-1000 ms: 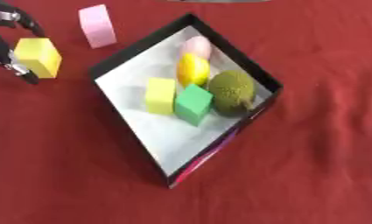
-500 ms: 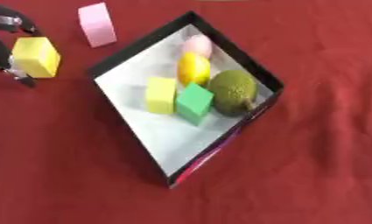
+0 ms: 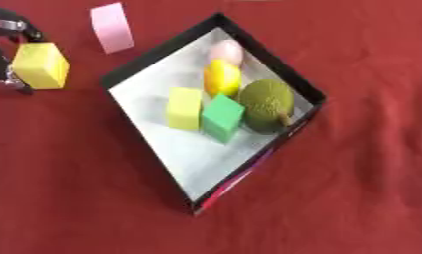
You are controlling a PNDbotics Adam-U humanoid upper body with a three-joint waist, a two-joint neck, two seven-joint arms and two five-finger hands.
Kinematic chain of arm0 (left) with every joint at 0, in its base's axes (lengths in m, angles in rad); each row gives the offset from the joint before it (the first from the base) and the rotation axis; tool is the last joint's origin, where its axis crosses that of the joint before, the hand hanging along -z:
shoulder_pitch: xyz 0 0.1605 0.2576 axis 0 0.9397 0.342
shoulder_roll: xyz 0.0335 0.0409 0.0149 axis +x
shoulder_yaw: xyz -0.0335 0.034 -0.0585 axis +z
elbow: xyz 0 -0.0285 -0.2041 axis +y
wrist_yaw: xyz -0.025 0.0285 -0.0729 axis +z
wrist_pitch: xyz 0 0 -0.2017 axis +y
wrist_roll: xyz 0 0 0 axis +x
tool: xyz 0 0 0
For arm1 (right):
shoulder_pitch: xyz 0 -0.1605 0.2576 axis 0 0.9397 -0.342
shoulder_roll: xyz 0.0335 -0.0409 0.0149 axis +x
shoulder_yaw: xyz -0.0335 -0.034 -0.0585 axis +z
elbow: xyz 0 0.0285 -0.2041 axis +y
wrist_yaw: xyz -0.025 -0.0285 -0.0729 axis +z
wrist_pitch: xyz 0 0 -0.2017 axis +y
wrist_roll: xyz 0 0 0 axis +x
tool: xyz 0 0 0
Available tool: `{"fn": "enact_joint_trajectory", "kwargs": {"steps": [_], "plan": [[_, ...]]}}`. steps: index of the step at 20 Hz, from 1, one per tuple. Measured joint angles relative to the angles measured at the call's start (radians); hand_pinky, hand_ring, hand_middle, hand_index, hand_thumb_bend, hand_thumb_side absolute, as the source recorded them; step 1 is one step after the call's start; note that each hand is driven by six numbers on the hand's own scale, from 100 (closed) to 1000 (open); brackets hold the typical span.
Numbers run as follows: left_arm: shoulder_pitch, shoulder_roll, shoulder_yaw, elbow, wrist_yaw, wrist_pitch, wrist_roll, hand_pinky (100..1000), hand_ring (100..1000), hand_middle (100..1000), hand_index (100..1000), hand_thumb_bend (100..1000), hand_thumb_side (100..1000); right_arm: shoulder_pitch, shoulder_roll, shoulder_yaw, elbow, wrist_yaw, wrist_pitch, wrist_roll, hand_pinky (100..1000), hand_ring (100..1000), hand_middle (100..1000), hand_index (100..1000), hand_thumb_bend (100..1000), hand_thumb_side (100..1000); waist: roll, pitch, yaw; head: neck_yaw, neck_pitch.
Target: Pick up objects on the table and place them in the box.
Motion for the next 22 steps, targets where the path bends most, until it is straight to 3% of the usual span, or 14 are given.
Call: {"fn": "enact_joint_trajectory", "kwargs": {"steps": [3,5,9,12,17,19,22], "plan": [[-0.001,-0.001,-0.001,0.001,-0.026,0.013,0.026,690,697,522,550,486,100,0.0,0.0,0.0,0.0,0.001,0.0,0.0,939,658,631,873,100,504,0.0,0.0,0.0,0.0,0.0],[-0.002,-0.005,-0.003,-0.001,-0.058,0.024,0.07,654,654,485,497,434,100,0.0,0.0,0.0,0.0,0.001,-0.001,0.0,939,658,631,873,100,502,0.0,0.0,-0.001,0.0,0.0],[-0.003,-0.009,-0.004,-0.062,-0.056,0.027,0.16,617,612,462,471,287,100,0.001,0.0,0.0,0.0,0.0,-0.004,0.001,939,658,631,874,100,502,-0.001,0.0,-0.001,0.0,0.001],[-0.027,-0.026,-0.022,-0.196,0.065,0.012,0.183,613,604,457,464,234,100,0.006,0.0,-0.001,0.0,-0.009,-0.01,-0.003,940,658,630,874,100,511,-0.001,-0.001,0.002,-0.001,0.008],[-0.112,-0.164,-0.107,-0.369,0.238,0.022,0.136,612,603,458,462,260,100,-0.005,-0.023,-0.007,0.0,-0.061,-0.026,-0.003,941,660,632,875,100,524,0.0,-0.017,-0.003,0.001,0.018],[-0.138,-0.24,-0.144,-0.388,0.241,0.03,0.119,621,613,469,470,323,100,-0.014,-0.042,-0.007,0.0,-0.091,-0.034,-0.001,941,661,633,875,100,525,0.003,-0.023,-0.011,0.006,0.019],[-0.146,-0.334,-0.177,-0.368,0.188,0.036,0.121,621,616,475,480,349,100,-0.024,-0.065,-0.007,0.0,-0.129,-0.04,0.003,941,661,632,876,100,525,0.01,-0.027,-0.019,0.012,0.019]]}}
